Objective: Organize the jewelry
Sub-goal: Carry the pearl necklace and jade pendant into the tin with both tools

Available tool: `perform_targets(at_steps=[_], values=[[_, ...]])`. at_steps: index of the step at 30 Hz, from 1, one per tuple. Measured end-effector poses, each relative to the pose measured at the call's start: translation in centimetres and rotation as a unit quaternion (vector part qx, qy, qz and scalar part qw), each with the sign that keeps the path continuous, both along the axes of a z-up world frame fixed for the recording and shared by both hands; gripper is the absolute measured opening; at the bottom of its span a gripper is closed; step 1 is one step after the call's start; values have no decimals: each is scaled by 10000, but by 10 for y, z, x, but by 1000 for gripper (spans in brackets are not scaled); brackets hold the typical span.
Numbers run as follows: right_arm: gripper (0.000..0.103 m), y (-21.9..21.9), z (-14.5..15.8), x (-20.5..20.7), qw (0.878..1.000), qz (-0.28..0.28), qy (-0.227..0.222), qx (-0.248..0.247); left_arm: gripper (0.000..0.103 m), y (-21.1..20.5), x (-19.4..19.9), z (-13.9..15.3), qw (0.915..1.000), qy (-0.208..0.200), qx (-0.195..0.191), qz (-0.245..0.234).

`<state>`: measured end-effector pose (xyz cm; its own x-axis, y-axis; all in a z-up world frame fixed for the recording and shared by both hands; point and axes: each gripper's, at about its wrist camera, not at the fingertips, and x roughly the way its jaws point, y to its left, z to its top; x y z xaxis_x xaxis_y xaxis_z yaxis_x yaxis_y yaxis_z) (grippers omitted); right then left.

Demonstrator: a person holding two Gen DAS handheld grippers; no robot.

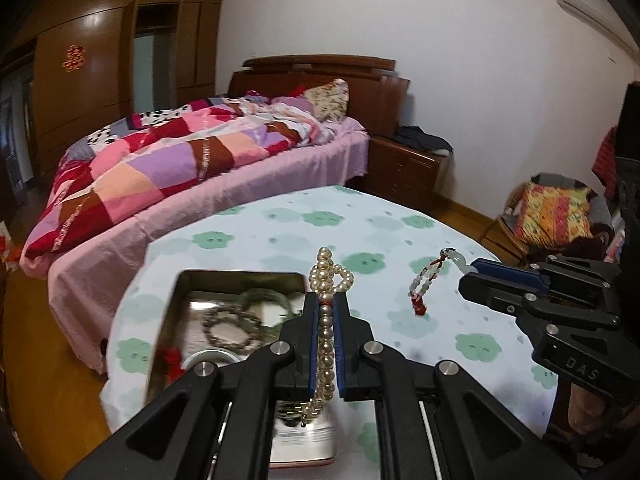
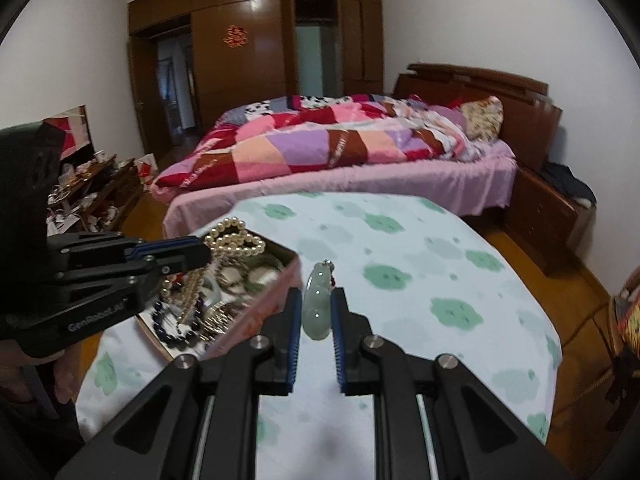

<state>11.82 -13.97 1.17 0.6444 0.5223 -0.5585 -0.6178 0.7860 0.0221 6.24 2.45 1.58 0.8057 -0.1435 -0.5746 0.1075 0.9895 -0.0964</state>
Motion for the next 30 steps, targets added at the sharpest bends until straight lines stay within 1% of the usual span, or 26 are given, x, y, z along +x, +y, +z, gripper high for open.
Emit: perform_targets(at_steps=[6,13,21,30], values=[[17,24,7,-2,9995,293,-122,21,6,24,-4,3,9995,-65,1,312],[17,51,9,-3,9980,592,-203,28,6,43,-7,-3,9984,1,-7,569],[17,73,-1,-4,9962,853,-150,3,6,57,-6,-15,9970,153,-42,752],[17,88,-12,-9,9950,989,-72,-107,6,66,-3,-31,9954,371,-86,875]])
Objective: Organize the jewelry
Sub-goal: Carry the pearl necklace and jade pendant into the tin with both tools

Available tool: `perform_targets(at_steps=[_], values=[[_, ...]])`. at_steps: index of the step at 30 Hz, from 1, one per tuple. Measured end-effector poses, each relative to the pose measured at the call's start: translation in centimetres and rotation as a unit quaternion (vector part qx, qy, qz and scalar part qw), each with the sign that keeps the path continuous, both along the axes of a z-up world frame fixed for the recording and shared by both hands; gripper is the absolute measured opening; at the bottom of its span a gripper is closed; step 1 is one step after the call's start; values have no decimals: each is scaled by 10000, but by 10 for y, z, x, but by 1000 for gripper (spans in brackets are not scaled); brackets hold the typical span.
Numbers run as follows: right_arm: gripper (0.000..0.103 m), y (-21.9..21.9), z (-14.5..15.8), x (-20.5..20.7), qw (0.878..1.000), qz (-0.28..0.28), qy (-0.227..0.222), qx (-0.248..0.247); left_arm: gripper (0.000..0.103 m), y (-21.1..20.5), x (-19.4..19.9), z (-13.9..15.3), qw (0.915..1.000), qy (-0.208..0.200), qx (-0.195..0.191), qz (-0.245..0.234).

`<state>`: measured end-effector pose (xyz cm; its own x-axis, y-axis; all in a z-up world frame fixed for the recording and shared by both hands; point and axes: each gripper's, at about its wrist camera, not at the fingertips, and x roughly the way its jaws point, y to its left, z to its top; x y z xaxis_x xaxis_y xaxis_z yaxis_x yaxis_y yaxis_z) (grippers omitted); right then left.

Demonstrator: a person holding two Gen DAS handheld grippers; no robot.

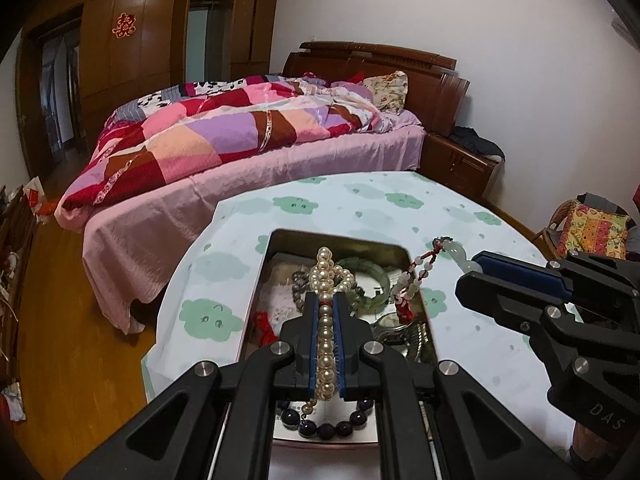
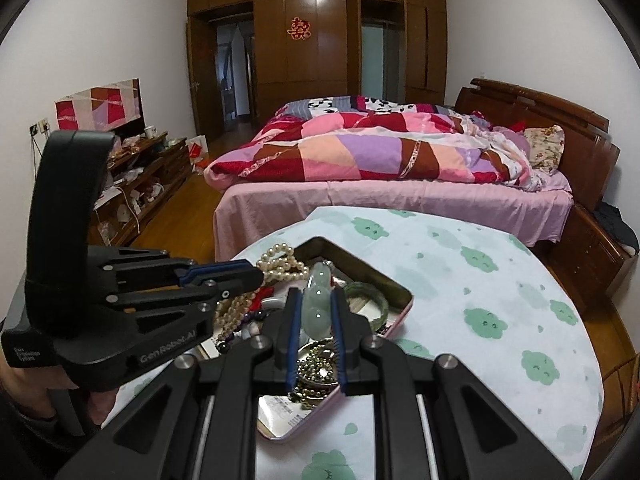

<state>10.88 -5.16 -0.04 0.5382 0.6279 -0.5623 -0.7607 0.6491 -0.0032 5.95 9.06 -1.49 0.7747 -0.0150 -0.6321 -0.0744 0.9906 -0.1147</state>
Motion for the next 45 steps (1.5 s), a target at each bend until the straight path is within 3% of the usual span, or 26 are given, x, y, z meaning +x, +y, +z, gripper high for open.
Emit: perform_targets(at_steps=[17,45], values=[[17,15,-29,12,9992,-107,270,-263,6,5,6,-18,9997,235,-69,34],[17,28,-53,20,9963,-229,486,-667,6,4,10,-42,9982,576,-174,-80]])
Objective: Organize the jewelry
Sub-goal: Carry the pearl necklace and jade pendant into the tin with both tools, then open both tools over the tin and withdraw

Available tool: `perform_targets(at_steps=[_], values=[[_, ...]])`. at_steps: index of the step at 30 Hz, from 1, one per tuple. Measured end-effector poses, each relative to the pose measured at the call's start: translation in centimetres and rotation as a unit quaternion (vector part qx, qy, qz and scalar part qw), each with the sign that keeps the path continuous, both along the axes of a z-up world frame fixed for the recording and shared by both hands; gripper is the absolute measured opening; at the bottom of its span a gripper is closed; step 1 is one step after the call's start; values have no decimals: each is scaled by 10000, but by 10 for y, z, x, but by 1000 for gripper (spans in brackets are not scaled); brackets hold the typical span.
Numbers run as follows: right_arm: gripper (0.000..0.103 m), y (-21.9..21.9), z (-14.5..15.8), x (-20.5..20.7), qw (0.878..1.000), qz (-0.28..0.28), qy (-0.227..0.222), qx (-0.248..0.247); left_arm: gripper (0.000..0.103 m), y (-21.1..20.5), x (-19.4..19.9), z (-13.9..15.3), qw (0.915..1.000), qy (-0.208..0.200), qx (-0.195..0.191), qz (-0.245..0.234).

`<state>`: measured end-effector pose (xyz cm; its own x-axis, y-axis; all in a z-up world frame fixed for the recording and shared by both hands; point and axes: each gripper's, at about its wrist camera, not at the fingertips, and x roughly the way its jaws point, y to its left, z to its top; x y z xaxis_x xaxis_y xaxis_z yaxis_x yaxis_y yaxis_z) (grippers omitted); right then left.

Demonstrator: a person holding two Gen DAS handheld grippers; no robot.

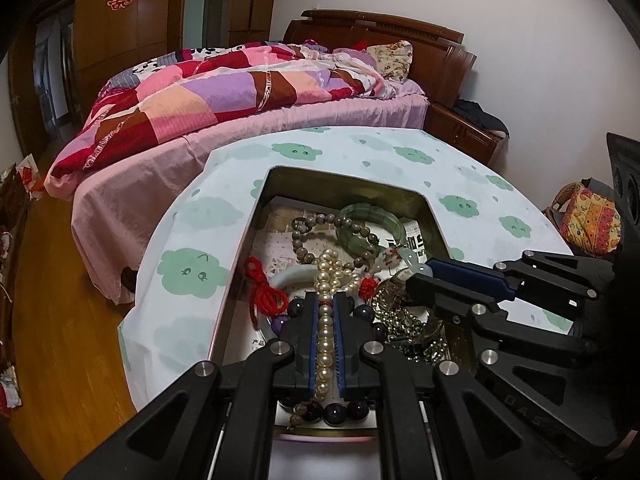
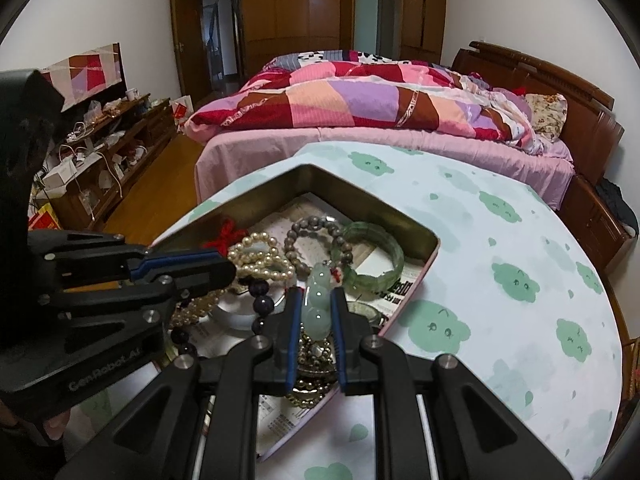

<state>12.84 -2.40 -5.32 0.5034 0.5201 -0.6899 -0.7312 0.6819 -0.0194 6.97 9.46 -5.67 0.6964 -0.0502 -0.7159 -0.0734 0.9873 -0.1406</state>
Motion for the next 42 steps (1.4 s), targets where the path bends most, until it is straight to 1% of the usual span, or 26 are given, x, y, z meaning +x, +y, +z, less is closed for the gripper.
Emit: perform_targets(at_steps=[16,28,30,31,32,33,34,35,36,37,38,41,42], values=[[17,8,-10,3,9997,-103,0,-230,6,5,2,-6,9999,68,-71,-44],[17,11,-13,4,9992,-179,-10,-362,6,4,2,-7,10000,50,-24,-74],[18,10,-13,5,9993,-187,-5,-331,6,3,2,-6,10000,66,2,-71],[20,10,-12,5,9993,-200,-7,-312,8,2,2,-6,9999,102,40,-63],[32,9,-11,5,9994,-218,-14,-285,11,1,1,-4,9999,135,79,-40],[40,6,-8,4,9995,-240,-28,-226,14,1,-1,-1,9998,141,120,-13],[48,2,-4,3,9996,-249,-47,-125,25,0,-4,3,9998,87,158,23],[50,0,-2,2,9996,-270,-69,-75,41,1,-8,7,9998,22,180,56],[50,-3,2,0,9994,-311,-117,-46,50,1,-13,13,9996,-76,241,144],[50,-5,6,-2,9992,-353,-168,-44,64,1,-17,18,9992,-171,290,201],[51,-8,9,-5,9990,-385,-206,-29,67,1,-22,25,9987,-324,324,225],[58,-21,19,-14,9983,-521,-274,15,67,1,-33,43,9977,-509,369,259],[58,-25,22,-18,9979,-558,-314,42,67,0,-37,48,9971,-580,403,285]])
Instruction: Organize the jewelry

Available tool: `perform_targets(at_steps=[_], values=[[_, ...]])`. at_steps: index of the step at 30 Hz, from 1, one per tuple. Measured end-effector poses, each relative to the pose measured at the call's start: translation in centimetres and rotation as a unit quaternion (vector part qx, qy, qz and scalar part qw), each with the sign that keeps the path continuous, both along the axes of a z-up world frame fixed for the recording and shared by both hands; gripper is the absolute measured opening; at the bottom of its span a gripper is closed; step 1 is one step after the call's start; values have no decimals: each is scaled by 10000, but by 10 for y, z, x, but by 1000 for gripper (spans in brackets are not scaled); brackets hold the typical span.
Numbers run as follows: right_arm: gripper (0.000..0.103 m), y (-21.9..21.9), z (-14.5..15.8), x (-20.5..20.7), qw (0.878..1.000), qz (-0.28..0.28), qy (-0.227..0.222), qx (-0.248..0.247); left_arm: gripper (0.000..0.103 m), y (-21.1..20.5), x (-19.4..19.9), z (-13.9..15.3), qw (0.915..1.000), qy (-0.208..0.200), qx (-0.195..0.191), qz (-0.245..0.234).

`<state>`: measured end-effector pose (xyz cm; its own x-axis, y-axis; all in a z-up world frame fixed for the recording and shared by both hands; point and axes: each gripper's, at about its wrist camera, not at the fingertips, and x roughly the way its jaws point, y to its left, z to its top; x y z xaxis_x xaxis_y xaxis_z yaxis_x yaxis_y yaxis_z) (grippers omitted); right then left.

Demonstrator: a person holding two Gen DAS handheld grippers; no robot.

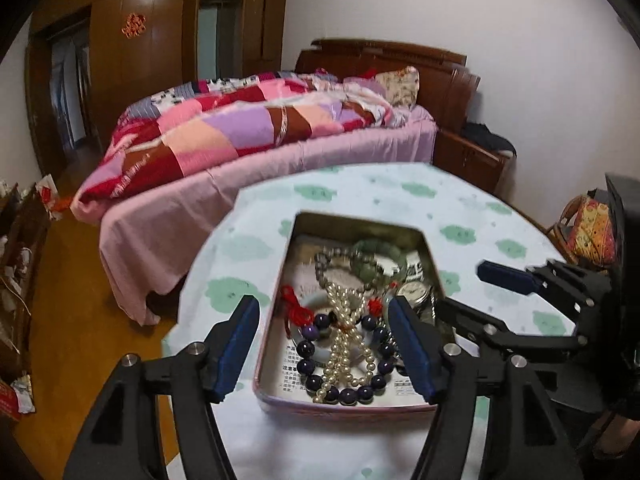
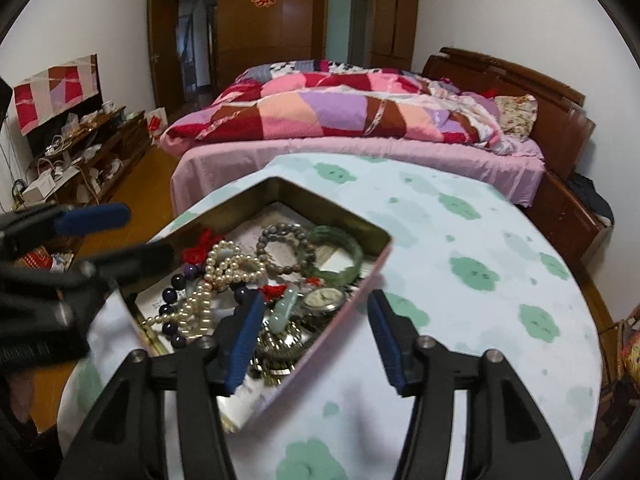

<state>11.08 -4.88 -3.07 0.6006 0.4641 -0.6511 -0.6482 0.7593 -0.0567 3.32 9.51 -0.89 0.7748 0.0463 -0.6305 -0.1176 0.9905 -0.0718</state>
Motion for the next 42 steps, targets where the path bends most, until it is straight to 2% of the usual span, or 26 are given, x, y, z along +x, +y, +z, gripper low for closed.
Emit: perform_targets(at_steps=[4,9,42], values=[[61,-15,14,-12,9997,-102,-163,144,67,-4,-17,21,9993,-347,101,75],[64,-24,28,-18,9990,-152,-350,244,67,-11,-26,32,9985,-517,194,51],[67,-24,31,-27,9981,-152,-493,337,68,-7,-32,39,9981,-577,192,126]])
